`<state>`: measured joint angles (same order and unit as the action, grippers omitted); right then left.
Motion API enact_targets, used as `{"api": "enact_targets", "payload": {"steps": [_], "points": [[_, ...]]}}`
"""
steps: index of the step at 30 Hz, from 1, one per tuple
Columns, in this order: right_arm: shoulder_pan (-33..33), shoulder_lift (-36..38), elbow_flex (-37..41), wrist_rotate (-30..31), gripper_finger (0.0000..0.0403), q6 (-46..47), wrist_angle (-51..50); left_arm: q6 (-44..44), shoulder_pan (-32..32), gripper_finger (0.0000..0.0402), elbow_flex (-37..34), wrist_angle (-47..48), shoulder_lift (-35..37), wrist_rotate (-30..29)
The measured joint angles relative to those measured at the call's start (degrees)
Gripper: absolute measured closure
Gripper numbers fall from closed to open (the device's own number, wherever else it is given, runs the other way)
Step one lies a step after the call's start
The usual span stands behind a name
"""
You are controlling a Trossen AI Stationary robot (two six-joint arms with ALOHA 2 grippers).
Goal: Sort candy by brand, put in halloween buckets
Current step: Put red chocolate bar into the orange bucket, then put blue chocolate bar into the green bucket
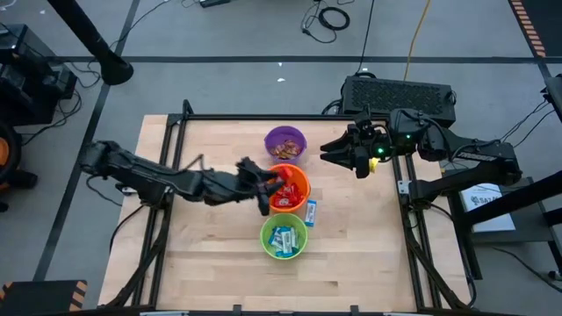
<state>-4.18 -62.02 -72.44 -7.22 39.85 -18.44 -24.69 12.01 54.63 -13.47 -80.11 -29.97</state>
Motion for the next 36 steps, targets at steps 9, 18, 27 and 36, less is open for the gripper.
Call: {"api": "enact_targets", "payload": {"steps": [9, 18, 27, 36], "points": [[0.05, 0.02, 0.00, -0.01, 0.0186, -0.01, -7.31, -4.93, -3.13, 0.0167, -0.02, 1.00, -5.60, 4.15], [7.34, -0.31, 1.60, 7.70, 0.0186, 1.50, -26.32, -6.54, -5.07, 0.0123, 1.70, 5.34, -0.37, 8.84], [17.49, -0.34, 24.37, 12.70, 0.0186, 4.12, -2.71, -6.55, -4.79, 0.0123, 5.48, 16.44, 7.73, 8.87], [17.74, -5.12, 46.30, 23.85, 0.0186, 2.53, 27.28, -7.23, -4.14, 0.0123, 5.44, 21.14, 8.86, 7.62]]}}
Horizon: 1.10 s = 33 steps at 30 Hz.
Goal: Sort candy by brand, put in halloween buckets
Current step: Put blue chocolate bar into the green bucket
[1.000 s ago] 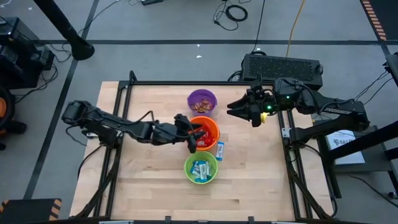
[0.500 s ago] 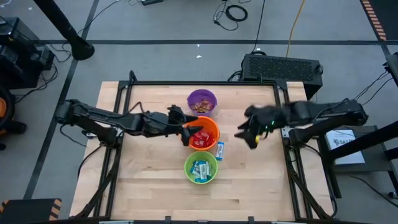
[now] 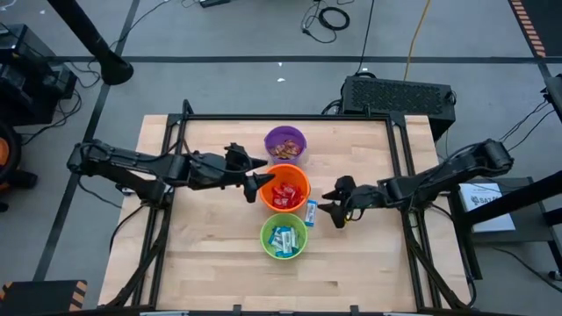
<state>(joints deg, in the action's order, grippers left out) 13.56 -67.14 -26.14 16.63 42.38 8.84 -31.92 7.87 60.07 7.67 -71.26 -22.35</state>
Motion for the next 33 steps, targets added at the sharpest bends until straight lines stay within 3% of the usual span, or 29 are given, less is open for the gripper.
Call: {"api": "enact_targets", "payload": {"steps": [4, 11, 23, 33], "points": [[0.00, -1.89, 2.06, 0.05, 0.0186, -1.40, 0.32, -2.27, 0.47, 0.0123, 0.01, 0.84, -0.31, -0.40], [-0.34, -8.62, 1.94, -0.30, 0.0186, -18.96, 9.57, -2.36, 0.80, 0.0124, 0.00, 0.50, -0.29, -0.67], [-1.07, -24.02, -2.52, -0.44, 0.0186, -17.21, 16.90, -3.76, 0.80, 0.0124, 0.00, 0.58, -0.27, -0.92], [-1.09, -27.87, -3.61, -2.83, 0.0186, -14.37, 14.80, -3.74, 0.80, 0.0124, 0.00, 0.60, -0.27, -1.73]]}}
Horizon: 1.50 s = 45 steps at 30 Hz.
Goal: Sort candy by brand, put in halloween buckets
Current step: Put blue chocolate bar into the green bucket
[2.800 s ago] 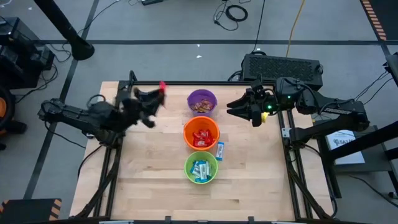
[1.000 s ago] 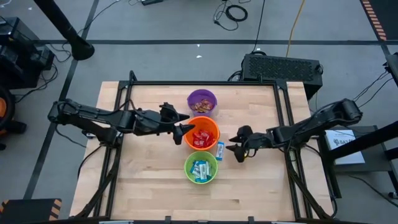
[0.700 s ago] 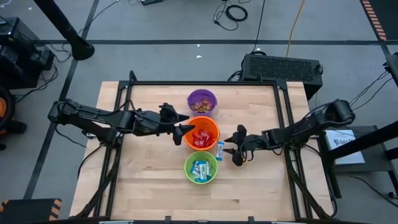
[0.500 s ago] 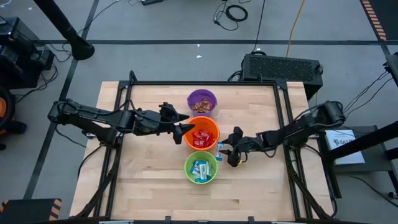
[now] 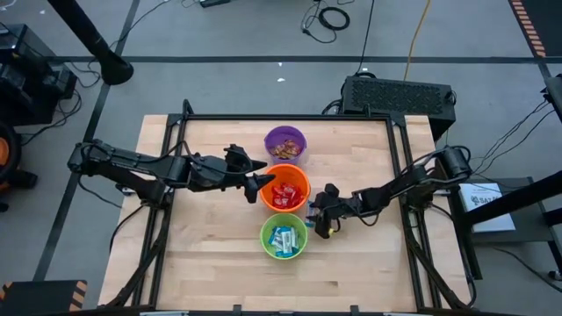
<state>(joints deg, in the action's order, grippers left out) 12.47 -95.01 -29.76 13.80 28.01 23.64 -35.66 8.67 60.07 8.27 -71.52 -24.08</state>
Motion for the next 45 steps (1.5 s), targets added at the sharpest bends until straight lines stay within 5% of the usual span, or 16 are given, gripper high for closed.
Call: {"api": "enact_targets", "payload": {"steps": [9, 15, 19, 24, 30, 45], "points": [[0.02, 6.24, -0.04, -8.20, 0.0186, 8.35, -10.65, 0.36, -0.01, 0.0124, -0.02, 0.01, 0.00, -0.28], [0.45, 15.09, 0.04, -19.15, 0.0186, 17.71, -19.81, 1.47, 0.00, 0.0124, -0.04, 0.29, 0.00, -0.43], [1.62, 22.88, 0.02, -19.71, 0.0186, 19.37, -26.86, 1.92, 0.00, 0.0124, -0.07, 0.82, 0.00, -0.46], [1.52, 28.04, 0.04, -18.29, 0.0186, -3.91, -38.53, 1.97, -0.01, 0.0124, -0.07, 1.47, 0.01, -0.46], [1.46, 25.91, 0.04, -13.05, 0.0186, -28.25, -41.54, 1.86, -0.02, 0.0124, -0.07, 1.90, 0.00, -0.46], [0.36, 12.35, -0.03, -15.96, 0.0236, -33.01, -30.33, 1.42, -0.02, 0.0123, -0.07, 1.69, 0.00, -2.29]]}}
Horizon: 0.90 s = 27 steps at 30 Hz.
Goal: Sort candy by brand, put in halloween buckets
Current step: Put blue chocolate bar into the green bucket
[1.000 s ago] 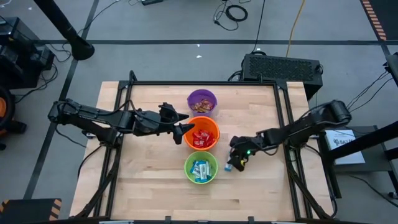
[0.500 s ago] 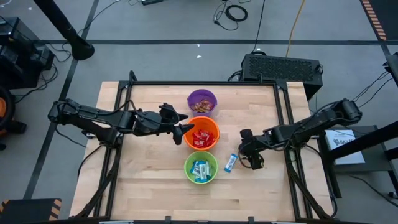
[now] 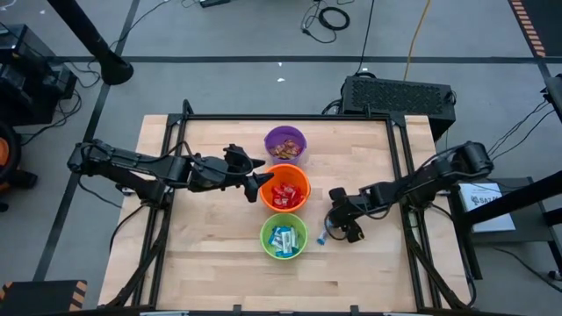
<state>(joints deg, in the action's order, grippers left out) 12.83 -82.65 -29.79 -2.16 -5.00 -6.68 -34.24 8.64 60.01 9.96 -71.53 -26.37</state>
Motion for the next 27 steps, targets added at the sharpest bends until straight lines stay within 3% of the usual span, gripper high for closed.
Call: {"api": "enact_targets", "payload": {"steps": [5, 13, 17, 23, 27], "points": [[0.19, -0.89, -0.17, -2.13, 0.0262, 0.01, 0.07, -0.04, 0.01, 0.0123, 0.00, -0.01, 0.02, 0.00], [0.29, 0.56, 0.09, -3.68, 0.0342, 5.03, -0.41, -1.42, 0.00, 0.0123, 0.00, 0.00, 0.00, -0.11], [0.44, 1.38, 0.12, -11.43, 0.0362, 8.04, -0.77, -1.44, 0.00, 0.0123, 0.00, 0.00, 0.00, -0.11], [0.55, 1.62, 0.12, -23.74, 0.0386, 21.27, -0.25, -1.42, 0.00, 0.0123, 0.00, 0.00, 0.00, -0.11], [1.49, 4.07, 0.03, -18.21, 0.0362, 21.18, 2.77, -1.05, 0.00, 0.0123, 0.00, 0.01, 0.01, -0.11]]}}
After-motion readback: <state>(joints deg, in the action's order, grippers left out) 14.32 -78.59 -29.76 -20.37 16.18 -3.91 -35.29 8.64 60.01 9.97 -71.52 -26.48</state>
